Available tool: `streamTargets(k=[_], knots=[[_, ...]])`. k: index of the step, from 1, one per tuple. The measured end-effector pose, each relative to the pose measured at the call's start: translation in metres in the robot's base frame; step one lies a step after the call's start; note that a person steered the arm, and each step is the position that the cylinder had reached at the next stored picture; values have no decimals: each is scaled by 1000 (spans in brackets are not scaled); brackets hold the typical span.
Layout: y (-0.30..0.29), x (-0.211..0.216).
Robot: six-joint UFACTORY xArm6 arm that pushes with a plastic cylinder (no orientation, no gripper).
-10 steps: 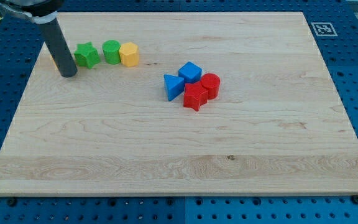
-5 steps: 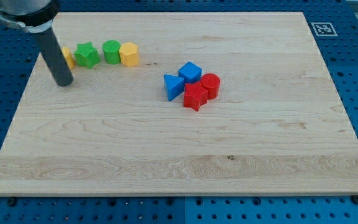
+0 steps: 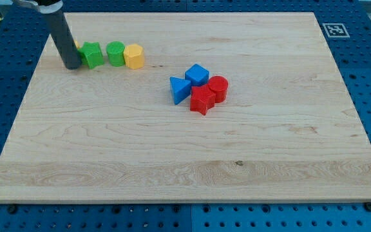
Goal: Slide the yellow heart to the top left
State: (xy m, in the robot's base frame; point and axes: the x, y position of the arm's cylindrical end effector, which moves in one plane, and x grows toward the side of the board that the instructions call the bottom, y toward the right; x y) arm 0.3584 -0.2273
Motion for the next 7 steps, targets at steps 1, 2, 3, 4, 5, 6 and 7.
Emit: streamTargets(k=[1, 2, 3, 4, 5, 6, 7], knots=[[-8, 0], [-35, 0], [-42, -3], [-40, -10], [-36, -17], [-33, -18], [-29, -22]])
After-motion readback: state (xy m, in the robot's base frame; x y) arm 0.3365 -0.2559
